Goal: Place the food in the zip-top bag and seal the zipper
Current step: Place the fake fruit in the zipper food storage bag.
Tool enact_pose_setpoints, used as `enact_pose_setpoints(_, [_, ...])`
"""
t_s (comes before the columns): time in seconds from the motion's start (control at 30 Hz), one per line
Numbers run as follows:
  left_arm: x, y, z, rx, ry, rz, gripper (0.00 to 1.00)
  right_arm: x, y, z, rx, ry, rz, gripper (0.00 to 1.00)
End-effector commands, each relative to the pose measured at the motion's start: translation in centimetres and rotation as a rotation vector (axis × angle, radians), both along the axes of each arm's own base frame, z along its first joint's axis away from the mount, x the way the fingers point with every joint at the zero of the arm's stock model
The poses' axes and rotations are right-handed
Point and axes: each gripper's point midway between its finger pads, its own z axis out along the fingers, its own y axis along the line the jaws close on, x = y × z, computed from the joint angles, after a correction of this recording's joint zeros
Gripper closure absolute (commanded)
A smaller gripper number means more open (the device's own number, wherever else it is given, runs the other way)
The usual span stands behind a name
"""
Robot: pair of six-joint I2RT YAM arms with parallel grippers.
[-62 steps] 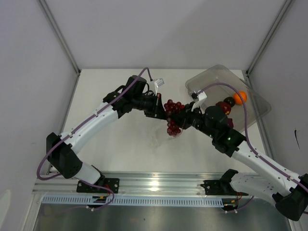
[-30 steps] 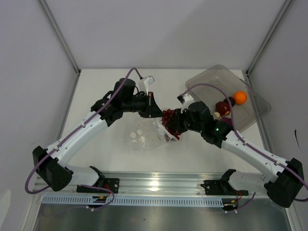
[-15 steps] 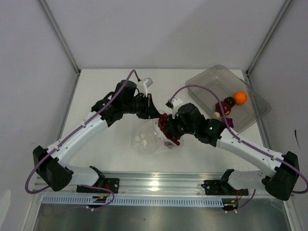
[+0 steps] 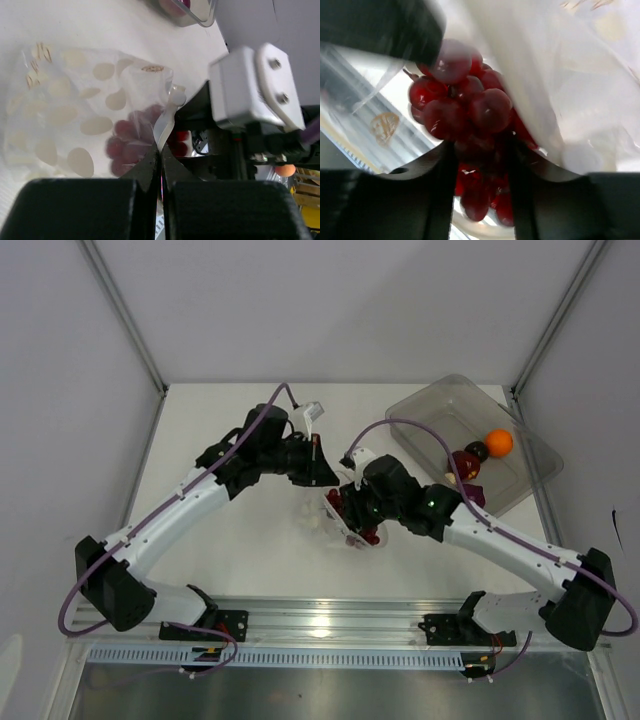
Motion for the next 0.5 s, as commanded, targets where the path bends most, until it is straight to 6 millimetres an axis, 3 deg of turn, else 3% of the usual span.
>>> enact_pose_setpoints(0.0, [-0.9, 0.2, 3.0, -0.088, -0.060, -0.028, 0.99, 1.8, 1.3, 1.6, 0.009, -0.007, -0.037, 0.50])
enact_pose_setpoints(0.07, [-1.2, 0.5, 2.9, -0.081, -0.058, -0.027, 0.99, 2.1, 1.6, 2.4, 0.020, -0.003, -0.056, 0.36])
enact_pose_setpoints(0.17, [-1.4, 0.7, 2.9, -0.080, -0.063, -0.020, 0.99, 2.7, 1.3, 4.1, 0.044, -0.037, -0.100, 0.25])
enact_pose_setpoints(0.3, [-1.4, 0.7, 2.3, -0.073, -0.053, -0.020, 0.99, 1.7, 0.0, 8.1, 0.132, -0.072, -0.135, 0.24])
enact_pose_setpoints(0.47, [-1.2, 0.5, 2.2, -0.080, -0.045, -0.019, 0.99, 0.3, -2.8, 9.3, 0.164, -0.045, -0.214, 0.26])
